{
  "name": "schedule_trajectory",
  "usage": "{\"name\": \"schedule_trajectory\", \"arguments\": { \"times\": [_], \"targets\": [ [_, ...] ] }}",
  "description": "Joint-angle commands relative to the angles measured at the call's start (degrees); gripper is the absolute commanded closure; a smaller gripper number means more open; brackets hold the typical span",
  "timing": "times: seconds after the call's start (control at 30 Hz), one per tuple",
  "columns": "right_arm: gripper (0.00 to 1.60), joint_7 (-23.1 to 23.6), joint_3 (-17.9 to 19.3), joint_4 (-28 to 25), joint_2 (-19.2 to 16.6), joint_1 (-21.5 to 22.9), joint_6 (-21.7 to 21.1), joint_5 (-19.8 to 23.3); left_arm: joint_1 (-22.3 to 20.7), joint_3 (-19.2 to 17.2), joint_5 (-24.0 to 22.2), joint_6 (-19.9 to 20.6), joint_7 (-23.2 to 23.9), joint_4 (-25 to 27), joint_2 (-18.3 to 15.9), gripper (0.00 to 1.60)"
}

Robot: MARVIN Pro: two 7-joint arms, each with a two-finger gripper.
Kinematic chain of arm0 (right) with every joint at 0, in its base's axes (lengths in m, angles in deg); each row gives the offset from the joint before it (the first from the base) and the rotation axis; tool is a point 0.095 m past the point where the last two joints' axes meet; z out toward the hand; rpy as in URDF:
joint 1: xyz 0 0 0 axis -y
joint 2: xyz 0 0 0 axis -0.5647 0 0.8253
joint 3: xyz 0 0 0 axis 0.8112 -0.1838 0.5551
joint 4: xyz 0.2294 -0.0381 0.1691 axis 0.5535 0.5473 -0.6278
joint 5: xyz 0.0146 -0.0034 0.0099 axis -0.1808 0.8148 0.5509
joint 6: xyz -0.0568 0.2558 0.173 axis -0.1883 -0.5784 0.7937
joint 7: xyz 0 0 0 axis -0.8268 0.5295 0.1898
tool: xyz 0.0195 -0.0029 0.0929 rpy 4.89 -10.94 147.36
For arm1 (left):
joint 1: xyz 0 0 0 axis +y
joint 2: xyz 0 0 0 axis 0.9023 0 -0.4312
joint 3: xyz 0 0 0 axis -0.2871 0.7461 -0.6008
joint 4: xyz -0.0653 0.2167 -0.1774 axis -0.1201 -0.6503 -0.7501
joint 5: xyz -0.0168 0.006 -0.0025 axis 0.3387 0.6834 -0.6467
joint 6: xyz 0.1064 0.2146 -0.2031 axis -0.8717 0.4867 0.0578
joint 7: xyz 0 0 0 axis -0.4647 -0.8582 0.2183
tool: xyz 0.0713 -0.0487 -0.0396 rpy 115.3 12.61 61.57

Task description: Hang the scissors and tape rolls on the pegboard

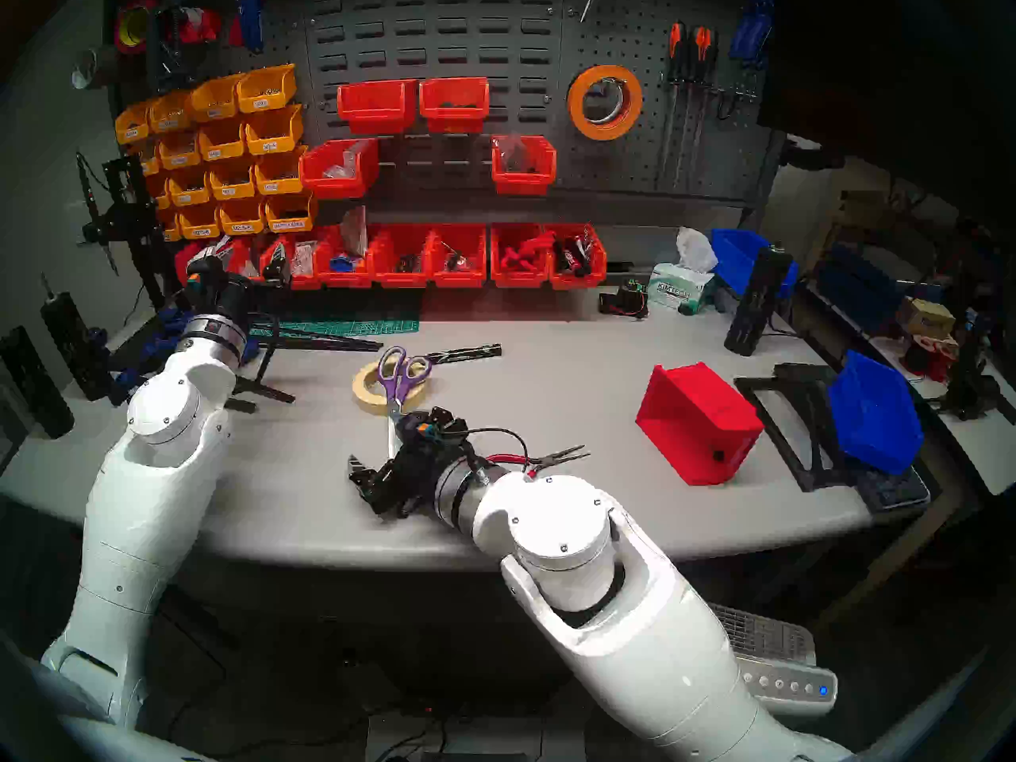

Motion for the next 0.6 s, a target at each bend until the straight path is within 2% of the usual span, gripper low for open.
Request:
{"name": "schedule_trajectory", "arguments": {
  "times": [0.0,0.57],
  "targets": [
    [0.0,-0.7,-0.8,1.5,0.6,-0.5,-1.0,-0.3,-1.7,-0.7,-0.1,-0.7,-0.1,1.7,-0.1,0.0],
    [0.0,-1.8,-2.9,3.2,2.8,1.5,-0.7,-0.4,-1.7,-0.8,-0.1,-0.7,-0.1,1.7,-0.1,0.0]
  ]
}}
